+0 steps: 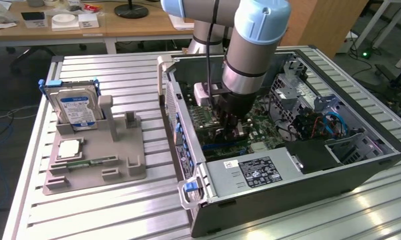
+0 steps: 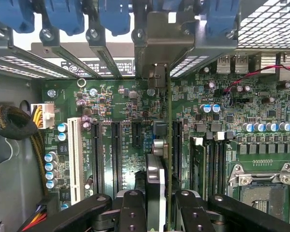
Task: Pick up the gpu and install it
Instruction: 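Insert the gpu into the slot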
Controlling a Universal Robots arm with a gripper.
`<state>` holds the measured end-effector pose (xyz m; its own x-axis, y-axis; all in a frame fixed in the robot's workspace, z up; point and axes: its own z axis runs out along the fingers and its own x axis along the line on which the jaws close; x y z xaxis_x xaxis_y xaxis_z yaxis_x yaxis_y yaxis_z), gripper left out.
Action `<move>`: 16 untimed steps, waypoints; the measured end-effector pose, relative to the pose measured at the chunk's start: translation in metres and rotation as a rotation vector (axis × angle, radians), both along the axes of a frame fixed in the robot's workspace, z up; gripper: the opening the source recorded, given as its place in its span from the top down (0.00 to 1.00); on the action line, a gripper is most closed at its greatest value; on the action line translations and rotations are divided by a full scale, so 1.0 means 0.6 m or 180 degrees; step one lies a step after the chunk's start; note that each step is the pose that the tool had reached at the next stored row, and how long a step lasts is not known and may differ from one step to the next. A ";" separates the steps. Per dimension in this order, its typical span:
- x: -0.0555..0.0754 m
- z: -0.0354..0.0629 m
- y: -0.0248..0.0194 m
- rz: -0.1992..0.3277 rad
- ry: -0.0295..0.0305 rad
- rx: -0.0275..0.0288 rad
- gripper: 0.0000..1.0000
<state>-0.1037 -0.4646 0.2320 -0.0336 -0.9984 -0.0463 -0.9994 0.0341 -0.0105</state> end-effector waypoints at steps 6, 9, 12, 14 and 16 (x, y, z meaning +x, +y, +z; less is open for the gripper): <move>0.000 0.000 0.0000 0.0000 0.0000 0.0001 0.72; 0.000 -0.001 0.0000 0.0000 0.0000 0.0001 0.72; 0.000 -0.001 0.0000 0.0000 0.0000 0.0000 0.72; -0.001 -0.001 0.0000 0.0000 0.0000 0.0000 0.72; -0.001 -0.002 0.0001 0.0000 0.0000 0.0000 0.72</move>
